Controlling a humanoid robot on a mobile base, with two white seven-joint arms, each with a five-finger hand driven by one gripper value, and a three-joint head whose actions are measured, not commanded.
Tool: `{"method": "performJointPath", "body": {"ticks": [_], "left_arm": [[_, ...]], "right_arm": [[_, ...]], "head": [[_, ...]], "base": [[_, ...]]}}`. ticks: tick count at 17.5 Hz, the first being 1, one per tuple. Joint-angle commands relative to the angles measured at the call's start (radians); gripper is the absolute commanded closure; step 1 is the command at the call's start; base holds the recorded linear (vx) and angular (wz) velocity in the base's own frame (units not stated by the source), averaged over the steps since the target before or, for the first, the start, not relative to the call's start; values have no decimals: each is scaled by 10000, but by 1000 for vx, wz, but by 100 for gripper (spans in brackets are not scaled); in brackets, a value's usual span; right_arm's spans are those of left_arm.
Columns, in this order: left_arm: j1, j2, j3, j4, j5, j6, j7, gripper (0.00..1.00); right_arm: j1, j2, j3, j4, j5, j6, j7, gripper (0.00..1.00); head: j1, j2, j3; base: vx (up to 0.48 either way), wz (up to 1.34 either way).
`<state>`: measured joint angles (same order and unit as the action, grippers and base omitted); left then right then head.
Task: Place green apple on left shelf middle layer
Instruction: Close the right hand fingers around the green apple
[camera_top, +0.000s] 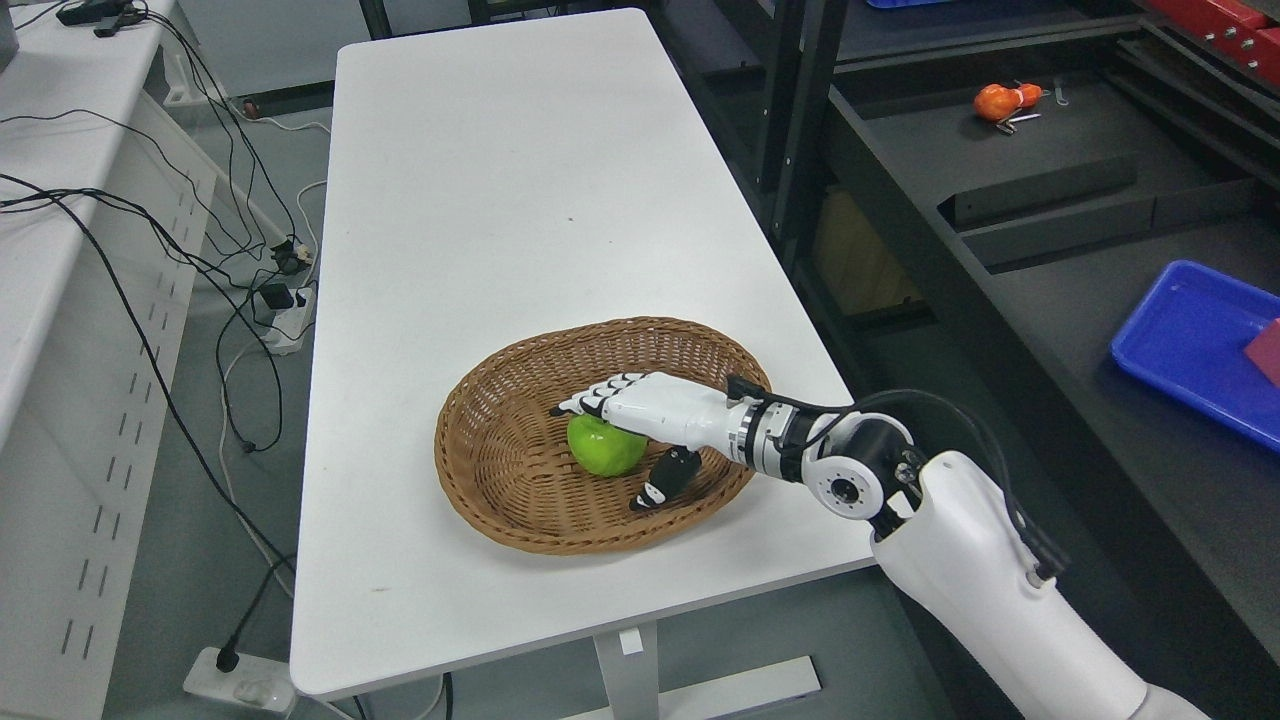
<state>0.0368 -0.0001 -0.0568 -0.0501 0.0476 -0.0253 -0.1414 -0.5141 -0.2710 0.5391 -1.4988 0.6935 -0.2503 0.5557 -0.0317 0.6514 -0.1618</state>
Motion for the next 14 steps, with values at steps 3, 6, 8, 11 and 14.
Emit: {"method": "performJointPath", "body": {"ticks": [3, 6, 8, 11, 14], "left_arm": [[0, 175, 0, -6, 0, 8, 3, 0], [0, 175, 0, -6, 0, 8, 3, 0], [0, 175, 0, -6, 0, 8, 3, 0], [0, 175, 0, 10, 0, 8, 3, 0], [0, 175, 0, 10, 0, 8, 3, 0]], "right_arm": [[-243, -21, 530, 644, 121, 48, -49, 4], [-244, -5, 423, 722, 137, 79, -111, 16], [-228, 41, 193, 707, 137, 95, -127, 28], [-228, 163, -374, 692, 106, 49, -142, 63], [-213, 164, -864, 585, 106, -89, -309, 93]], "head": [[0, 0, 0], [0, 0, 0], [0, 0, 0], [0, 1, 0], [0, 1, 0]], "base": [[-3, 0], [0, 0], [0, 0], [0, 0], [0, 0]]}}
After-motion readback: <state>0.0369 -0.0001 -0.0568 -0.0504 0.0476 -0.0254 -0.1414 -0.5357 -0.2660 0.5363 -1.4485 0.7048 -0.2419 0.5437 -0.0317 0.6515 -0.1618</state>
